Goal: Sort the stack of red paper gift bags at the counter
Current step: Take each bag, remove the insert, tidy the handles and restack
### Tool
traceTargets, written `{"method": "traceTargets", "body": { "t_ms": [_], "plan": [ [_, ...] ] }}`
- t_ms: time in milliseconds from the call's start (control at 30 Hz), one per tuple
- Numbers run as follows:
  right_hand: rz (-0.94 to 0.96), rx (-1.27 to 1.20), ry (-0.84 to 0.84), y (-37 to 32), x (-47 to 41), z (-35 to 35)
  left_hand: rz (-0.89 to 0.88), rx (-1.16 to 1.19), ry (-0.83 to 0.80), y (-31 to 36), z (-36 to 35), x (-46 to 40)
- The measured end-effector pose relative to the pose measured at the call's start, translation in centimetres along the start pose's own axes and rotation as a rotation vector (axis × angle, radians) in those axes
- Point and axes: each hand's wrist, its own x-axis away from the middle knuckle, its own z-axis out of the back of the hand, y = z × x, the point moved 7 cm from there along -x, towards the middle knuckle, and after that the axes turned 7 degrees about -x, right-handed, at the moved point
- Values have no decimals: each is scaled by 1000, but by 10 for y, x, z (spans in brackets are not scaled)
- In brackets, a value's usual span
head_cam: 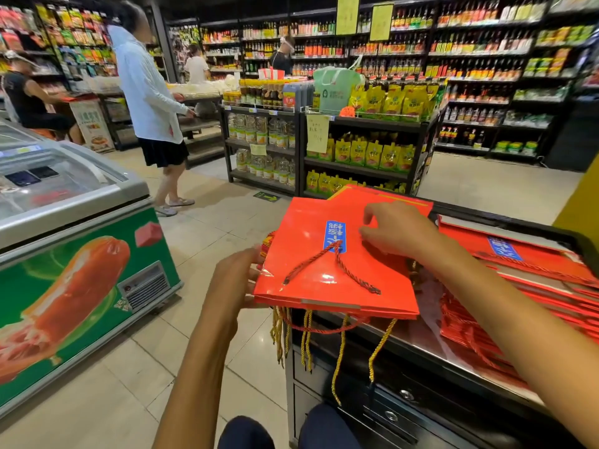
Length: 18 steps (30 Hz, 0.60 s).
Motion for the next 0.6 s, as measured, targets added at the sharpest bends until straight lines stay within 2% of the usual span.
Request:
{"method": "traceTargets", "body": {
  "t_ms": [100, 200, 400, 600],
  "plan": [
    [-119, 94, 2, 12, 9, 2, 0, -145, -62, 15, -6, -20],
    [-172, 69, -34, 15, 16, -3, -38, -247, -103, 22, -15, -27],
    [-255, -193, -6, 19, 28, 14, -129, -67, -88, 34, -22, -17],
    [-306, -418, 114, 40, 36, 75, -289, 14, -108, 96, -56, -11]
  ]
}}
